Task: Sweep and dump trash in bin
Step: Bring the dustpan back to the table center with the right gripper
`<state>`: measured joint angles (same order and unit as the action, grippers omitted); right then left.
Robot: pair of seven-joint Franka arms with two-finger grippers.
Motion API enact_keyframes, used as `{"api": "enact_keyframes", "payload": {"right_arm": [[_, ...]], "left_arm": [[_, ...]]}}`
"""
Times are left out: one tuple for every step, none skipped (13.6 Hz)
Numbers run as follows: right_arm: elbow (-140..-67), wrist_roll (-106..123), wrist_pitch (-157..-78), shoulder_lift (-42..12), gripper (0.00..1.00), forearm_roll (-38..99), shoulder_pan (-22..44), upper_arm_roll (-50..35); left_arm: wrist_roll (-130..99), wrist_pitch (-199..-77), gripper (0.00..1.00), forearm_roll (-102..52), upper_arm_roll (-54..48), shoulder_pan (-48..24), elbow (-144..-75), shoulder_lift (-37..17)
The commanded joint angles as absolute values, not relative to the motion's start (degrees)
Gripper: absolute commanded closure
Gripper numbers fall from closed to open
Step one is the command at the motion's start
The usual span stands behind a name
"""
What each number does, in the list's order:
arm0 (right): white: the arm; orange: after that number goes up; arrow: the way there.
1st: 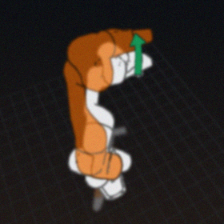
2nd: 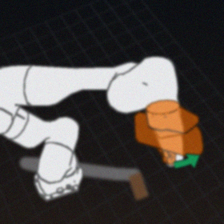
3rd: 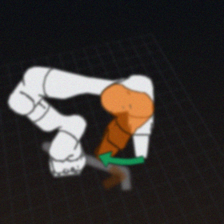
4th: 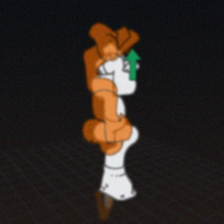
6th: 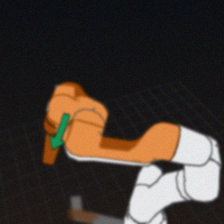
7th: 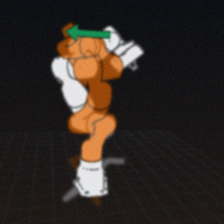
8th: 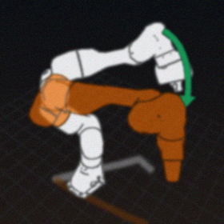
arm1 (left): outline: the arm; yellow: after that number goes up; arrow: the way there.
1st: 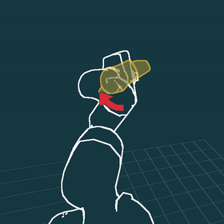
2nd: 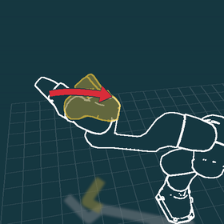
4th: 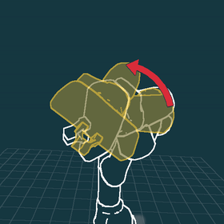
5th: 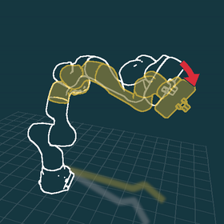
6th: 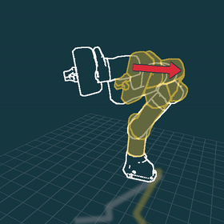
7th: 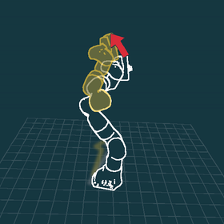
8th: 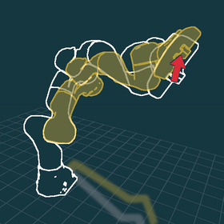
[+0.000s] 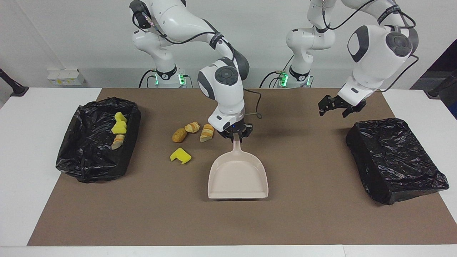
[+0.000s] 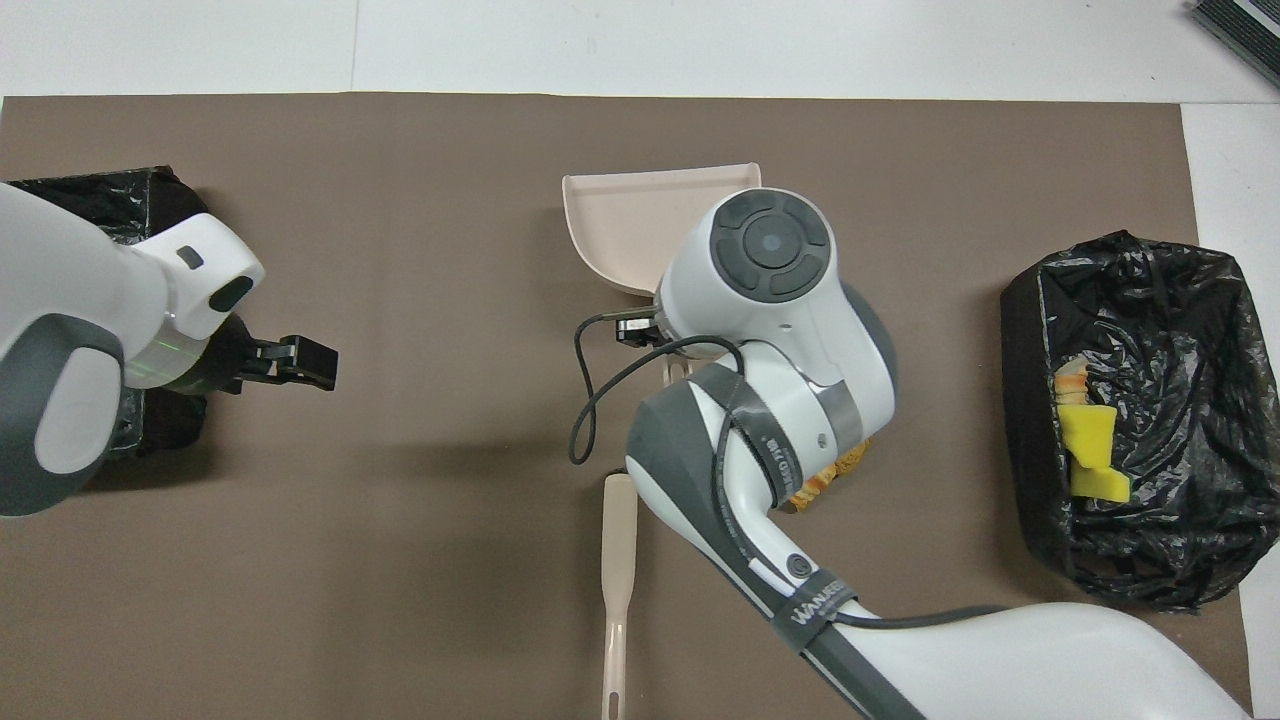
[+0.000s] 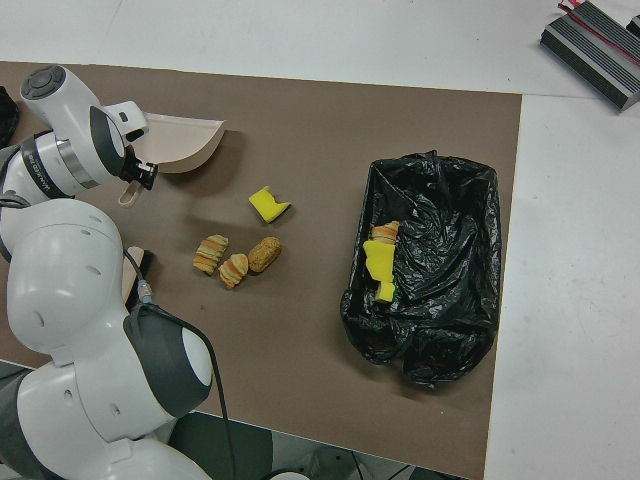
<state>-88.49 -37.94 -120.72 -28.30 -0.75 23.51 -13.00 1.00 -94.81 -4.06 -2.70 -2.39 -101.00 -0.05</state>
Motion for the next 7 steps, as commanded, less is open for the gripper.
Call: {"api": "enact_keyframes", "payload": {"right_arm": [[-86.5, -39.3, -121.5, -30.1, 1.00, 0.7, 24.0, -12.8], [-86.5, -39.3, -123.5, -31.0, 1.00, 0.7, 24.4, -12.8], [-86.6, -39.3, -124.4, -31.3, 1.00, 0.8, 24.1, -12.8], [-86.6, -39.3, -124.5, -31.4, 1.00, 0.4, 23.5, -12.8], [-86.7, -39.0, -124.7, -31.3, 1.00, 0.2, 23.6, -12.8], [-86.7, -38.5, -124.8, -31.3, 0.95, 0.1, 23.6, -12.8], [-86.8, -37.6, -125.3, -31.3, 0.24, -0.3, 23.6, -12.7]], "left_arm": [[3.0, -89.3, 0.00, -2.5, -3.3, -1.0, -96.1, -0.4], [3.2, -88.5, 0.00, -2.0, -3.3, -1.0, -95.1, -0.4], [3.1, -87.5, 0.00, -1.8, -3.3, -1.0, -94.1, -0.4], [2.9, -87.1, 0.00, -1.7, -3.3, -0.9, -93.1, -0.4], [2.7, -86.7, 0.00, -1.8, -3.3, -0.7, -92.0, -0.6], [2.7, -86.7, 0.00, -1.8, -3.4, -0.8, -91.4, -1.0], [2.6, -87.0, 0.00, -1.8, -3.4, -0.8, -91.1, -1.2]]}}
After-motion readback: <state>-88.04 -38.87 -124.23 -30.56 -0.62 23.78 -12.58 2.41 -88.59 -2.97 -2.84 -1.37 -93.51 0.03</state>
